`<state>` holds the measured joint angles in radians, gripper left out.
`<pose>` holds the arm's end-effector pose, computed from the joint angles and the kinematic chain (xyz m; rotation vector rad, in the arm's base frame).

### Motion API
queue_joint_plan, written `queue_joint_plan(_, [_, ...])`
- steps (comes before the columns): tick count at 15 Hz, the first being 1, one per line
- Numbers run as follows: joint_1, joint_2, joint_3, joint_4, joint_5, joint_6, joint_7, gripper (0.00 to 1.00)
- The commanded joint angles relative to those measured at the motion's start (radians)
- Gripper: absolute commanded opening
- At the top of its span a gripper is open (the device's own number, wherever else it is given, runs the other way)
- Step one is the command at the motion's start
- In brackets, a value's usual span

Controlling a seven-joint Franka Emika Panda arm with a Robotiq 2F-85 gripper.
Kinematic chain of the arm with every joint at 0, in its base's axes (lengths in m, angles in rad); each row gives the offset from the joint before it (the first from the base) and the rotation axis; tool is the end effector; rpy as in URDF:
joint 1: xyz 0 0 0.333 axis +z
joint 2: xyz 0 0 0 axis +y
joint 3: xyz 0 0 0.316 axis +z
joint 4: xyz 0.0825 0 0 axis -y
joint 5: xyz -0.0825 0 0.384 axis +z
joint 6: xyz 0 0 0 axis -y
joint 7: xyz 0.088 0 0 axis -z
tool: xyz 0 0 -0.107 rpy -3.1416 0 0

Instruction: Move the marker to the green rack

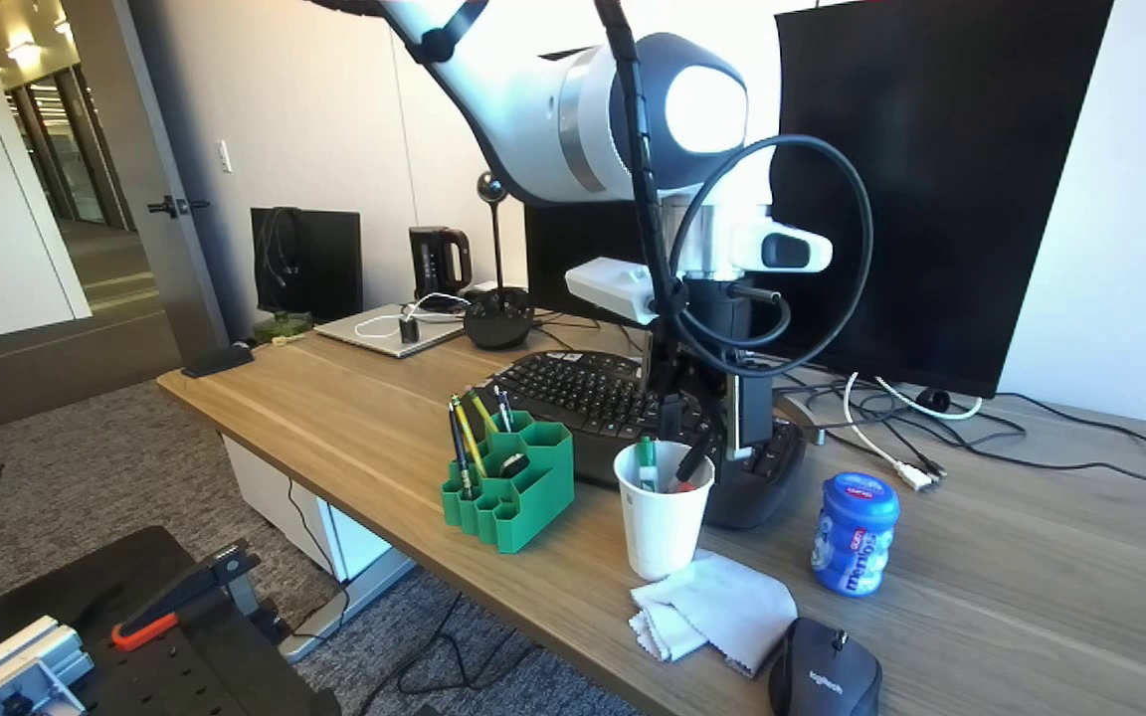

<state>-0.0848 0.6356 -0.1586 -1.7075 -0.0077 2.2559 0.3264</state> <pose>0.6483 -0.1512 0.2197 2.9262 -0.8066 -0.1149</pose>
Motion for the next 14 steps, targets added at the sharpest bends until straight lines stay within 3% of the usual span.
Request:
queue_joint_plan(1, [0.012,0.018,-0.013,0.035,-0.006,-0.03,0.021,1.0])
queue_joint_plan(7, [0.012,0.018,-0.013,0.036,-0.003,-0.029,0.025,0.99])
queue_joint_plan(9, [0.012,0.018,-0.013,0.036,-0.003,-0.028,0.028,0.91])
queue_joint_plan(11, [0.012,0.018,-0.014,0.036,-0.003,-0.028,0.031,0.67])
queue_joint_plan(12, [0.012,0.018,-0.014,0.036,-0.003,-0.028,0.032,0.66])
queue_joint_plan(14, [0.012,0.018,-0.013,0.039,-0.002,-0.028,0.034,0.53])
